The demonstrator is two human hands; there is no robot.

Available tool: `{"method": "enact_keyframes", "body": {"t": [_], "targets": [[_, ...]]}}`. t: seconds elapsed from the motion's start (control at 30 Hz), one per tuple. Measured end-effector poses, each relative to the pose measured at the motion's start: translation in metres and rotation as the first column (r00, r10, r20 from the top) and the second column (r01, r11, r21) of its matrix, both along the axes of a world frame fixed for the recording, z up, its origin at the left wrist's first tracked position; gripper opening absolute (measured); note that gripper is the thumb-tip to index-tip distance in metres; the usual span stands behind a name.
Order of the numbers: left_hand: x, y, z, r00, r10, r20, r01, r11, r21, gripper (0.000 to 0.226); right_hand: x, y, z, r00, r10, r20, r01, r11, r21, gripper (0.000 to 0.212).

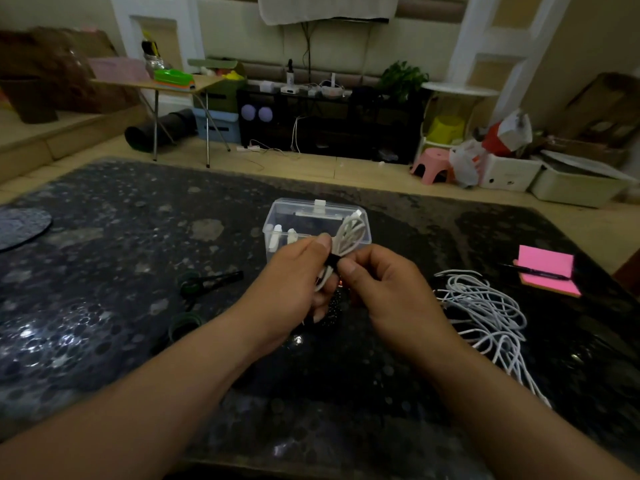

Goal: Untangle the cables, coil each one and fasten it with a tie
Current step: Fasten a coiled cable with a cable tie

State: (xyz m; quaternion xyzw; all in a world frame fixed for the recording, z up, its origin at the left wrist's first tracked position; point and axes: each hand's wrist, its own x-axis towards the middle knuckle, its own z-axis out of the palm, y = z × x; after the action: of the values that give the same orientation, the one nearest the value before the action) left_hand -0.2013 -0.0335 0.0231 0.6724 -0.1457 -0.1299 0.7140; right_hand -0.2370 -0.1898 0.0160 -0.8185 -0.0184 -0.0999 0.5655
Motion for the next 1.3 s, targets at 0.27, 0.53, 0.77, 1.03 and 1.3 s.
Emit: {"method": "enact_keyframes", "body": {"t": [0.27,0.53,0.77,1.03,1.3], "targets": [[0.0,0.006,0.005,0.937,-0.28,-0.208,0.235,0.948,-0.214,0.04,-0.001,0.0,-0.008,0.997,0.06,-0.039,-0.044,0.942,0.333,0.034],[-0.001,0.002,-0.006,0.862,-0.236,-0.448,0.205,0.972,-0.117,0.06,0.001,0.009,-0.019,0.985,0.145,-0.093,-0.082,0.871,0.485,0.028],[0.003,-0.004,-0.022,0.981,0.007,-0.193,-0.01,1.0,-0.013,0.037,0.012,0.015,-0.033,0.988,-0.095,-0.121,0.124,0.958,0.26,0.031],[0.022,0.022,-0.027,0.951,-0.24,0.195,0.142,0.898,0.416,0.021,0.023,-0.005,-0.034,0.92,0.154,-0.361,0.028,0.892,0.452,0.039],[0.057,0.05,-0.032,0.868,-0.288,0.406,-0.084,0.72,0.689,0.022,0.047,-0.024,-0.019,0.977,0.002,-0.212,0.033,0.986,0.161,0.017]]}}
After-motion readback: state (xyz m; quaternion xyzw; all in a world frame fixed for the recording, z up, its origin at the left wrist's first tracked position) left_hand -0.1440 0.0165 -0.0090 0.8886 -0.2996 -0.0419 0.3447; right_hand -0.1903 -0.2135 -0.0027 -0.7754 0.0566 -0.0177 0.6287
